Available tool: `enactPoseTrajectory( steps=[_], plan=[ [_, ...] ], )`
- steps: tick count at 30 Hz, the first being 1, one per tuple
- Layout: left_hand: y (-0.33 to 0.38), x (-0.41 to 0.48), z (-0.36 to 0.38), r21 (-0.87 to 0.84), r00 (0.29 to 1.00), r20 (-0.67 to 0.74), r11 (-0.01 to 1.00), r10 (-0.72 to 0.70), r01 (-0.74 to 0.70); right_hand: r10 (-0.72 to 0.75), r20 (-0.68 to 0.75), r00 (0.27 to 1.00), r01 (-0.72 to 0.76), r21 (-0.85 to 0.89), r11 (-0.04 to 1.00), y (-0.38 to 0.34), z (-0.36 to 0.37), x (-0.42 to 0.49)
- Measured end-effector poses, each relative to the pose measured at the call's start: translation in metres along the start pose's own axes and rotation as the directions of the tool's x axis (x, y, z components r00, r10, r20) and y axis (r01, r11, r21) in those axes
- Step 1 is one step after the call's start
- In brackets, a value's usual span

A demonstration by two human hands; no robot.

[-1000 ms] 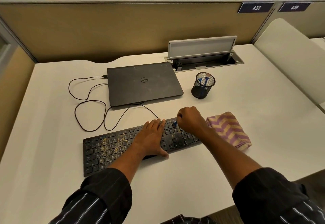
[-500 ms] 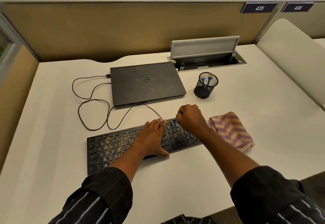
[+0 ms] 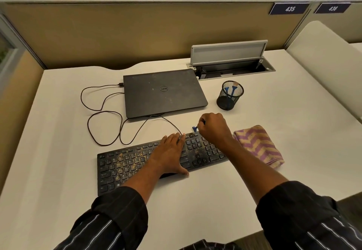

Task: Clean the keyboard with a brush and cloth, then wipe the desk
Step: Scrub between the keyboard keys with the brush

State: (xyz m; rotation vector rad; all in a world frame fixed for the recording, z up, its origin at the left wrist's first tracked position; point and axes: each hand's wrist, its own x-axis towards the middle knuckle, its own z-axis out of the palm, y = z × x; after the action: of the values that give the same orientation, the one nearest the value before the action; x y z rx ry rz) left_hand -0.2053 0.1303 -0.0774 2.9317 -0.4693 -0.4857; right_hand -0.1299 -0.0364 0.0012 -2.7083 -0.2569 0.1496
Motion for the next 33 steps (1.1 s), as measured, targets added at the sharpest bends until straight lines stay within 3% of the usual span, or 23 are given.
enactPoseTrajectory(
  steps=[6,11,16,20,25,33],
  plan=[
    [0.001,-0.001,-0.002,-0.002,1.000,0.009,1.000,-0.002,0.002,0.043,0.074,0.996,-0.039,-0.054,0.998,0.004,0.007,-0.001],
    [0.002,-0.002,-0.004,-0.006,1.000,0.002,1.000,-0.004,0.004,0.036,0.008,0.999,-0.036,-0.019,0.999,0.010,-0.002,0.002],
    [0.003,-0.003,-0.005,-0.009,1.000,-0.001,1.000,-0.007,0.007,0.050,0.087,0.995,-0.048,-0.030,0.998,0.014,0.002,0.000],
    [0.003,-0.003,-0.005,-0.018,1.000,0.004,1.000,-0.010,0.010,0.017,0.014,1.000,-0.017,-0.002,1.000,0.011,-0.003,0.001],
    [0.003,-0.003,-0.005,-0.019,1.000,0.005,1.000,-0.008,0.009,0.071,0.050,0.996,-0.070,-0.029,0.997,0.012,0.002,0.001],
    [-0.005,-0.009,-0.002,-0.020,1.000,0.000,0.999,-0.029,0.029,0.002,0.044,0.999,-0.002,-0.019,1.000,-0.001,0.007,0.000]
  ],
)
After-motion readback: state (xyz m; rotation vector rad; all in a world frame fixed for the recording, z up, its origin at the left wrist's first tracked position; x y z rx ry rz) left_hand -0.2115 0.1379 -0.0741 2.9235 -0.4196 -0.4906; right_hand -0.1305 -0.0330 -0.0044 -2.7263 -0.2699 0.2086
